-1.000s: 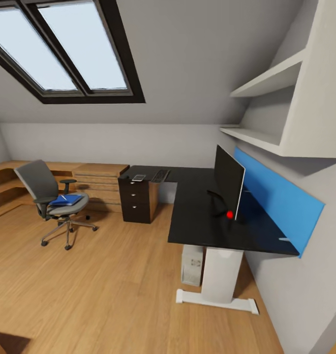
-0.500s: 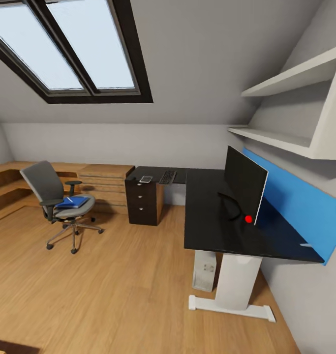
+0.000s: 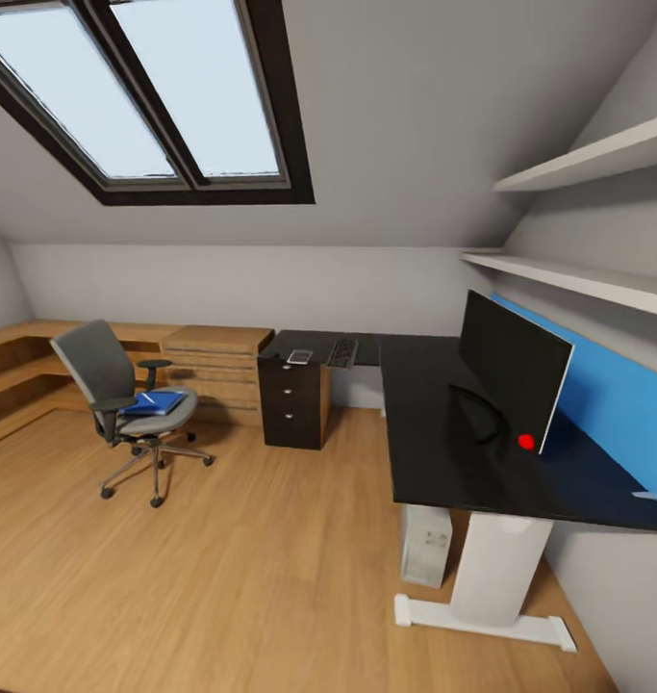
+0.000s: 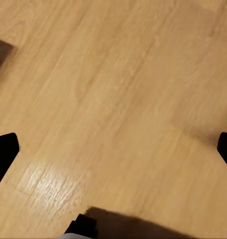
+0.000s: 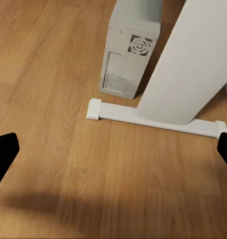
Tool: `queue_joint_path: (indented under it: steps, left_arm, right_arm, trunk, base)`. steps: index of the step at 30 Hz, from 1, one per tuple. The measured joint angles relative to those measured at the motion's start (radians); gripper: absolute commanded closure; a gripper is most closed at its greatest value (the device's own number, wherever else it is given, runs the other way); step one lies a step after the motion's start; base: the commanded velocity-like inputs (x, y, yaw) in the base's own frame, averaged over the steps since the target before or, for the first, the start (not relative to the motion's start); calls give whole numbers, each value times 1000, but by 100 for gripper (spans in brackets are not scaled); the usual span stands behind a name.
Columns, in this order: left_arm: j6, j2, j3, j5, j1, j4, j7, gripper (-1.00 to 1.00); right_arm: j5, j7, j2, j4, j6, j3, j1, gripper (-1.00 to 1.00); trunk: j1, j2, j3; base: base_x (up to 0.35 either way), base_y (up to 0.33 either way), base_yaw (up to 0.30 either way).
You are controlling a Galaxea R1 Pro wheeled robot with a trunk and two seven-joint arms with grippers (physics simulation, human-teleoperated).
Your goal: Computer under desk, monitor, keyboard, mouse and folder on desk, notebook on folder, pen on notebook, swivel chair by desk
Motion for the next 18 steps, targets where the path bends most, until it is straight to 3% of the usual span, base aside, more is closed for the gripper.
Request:
queue_joint_path:
  steps: [9, 18]
  left_arm:
    - [0, 1, 1, 1, 0, 0, 0, -100]
    - [1, 0, 0, 2, 0, 1, -1, -100]
  right_arm:
    - [0, 1, 0, 0, 0, 0, 0, -100]
    - [-1, 2, 5, 2, 2, 2, 0, -100]
  trunk:
    - [0, 0, 12]
    - [0, 0, 8]
  base:
    - [150, 278, 0]
    - [190, 271, 0]
